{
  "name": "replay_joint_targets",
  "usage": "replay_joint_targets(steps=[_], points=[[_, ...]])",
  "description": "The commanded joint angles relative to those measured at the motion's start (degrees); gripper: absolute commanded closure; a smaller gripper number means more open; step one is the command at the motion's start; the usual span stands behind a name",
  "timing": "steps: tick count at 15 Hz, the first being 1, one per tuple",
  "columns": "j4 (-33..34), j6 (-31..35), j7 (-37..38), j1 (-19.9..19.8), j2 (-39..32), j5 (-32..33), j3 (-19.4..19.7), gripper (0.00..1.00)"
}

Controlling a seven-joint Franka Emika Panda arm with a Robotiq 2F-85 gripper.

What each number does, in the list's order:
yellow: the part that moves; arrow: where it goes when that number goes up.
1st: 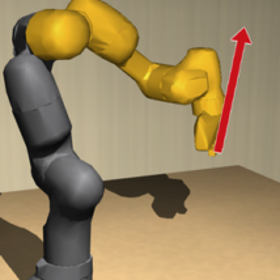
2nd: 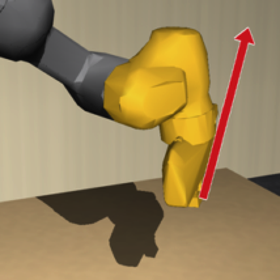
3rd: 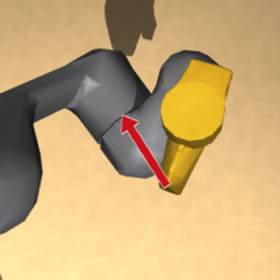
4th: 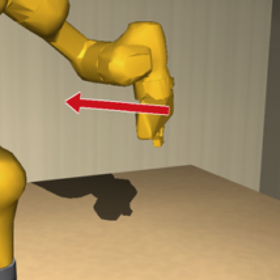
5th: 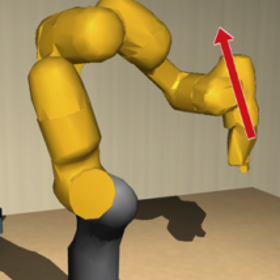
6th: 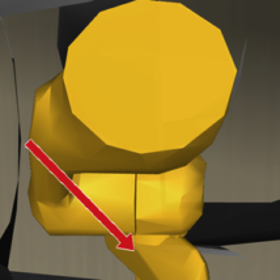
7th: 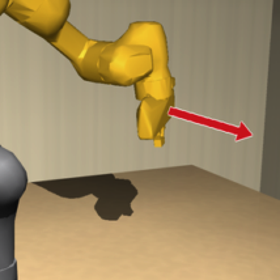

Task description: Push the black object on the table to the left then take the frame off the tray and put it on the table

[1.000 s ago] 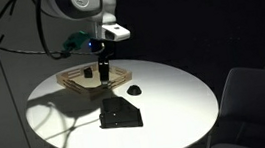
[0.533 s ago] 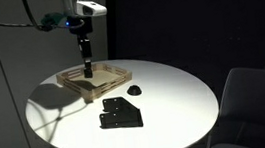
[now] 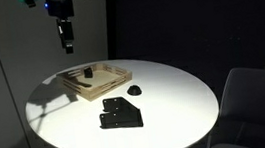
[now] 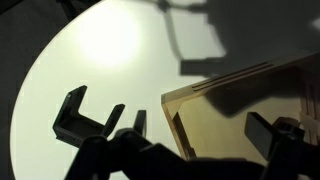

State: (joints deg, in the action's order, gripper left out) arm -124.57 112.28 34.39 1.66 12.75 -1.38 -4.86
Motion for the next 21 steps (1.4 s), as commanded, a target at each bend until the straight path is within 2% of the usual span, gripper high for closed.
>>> replay_joint_targets(steps=[1, 8, 15, 21], points=[[1.86, -5.57, -4.78, 0.13, 2.37, 2.29, -0.81, 0.0], [1.85, -5.21, -19.79, 0.63, 5.42, 2.95, -0.38, 0.0], [0.34, -2.53, -13.85, -0.67, 9.36, 1.87, -0.85, 0.0], [1.41, -3.47, -14.29, -0.78, 8.63, 1.56, -0.84, 0.0]])
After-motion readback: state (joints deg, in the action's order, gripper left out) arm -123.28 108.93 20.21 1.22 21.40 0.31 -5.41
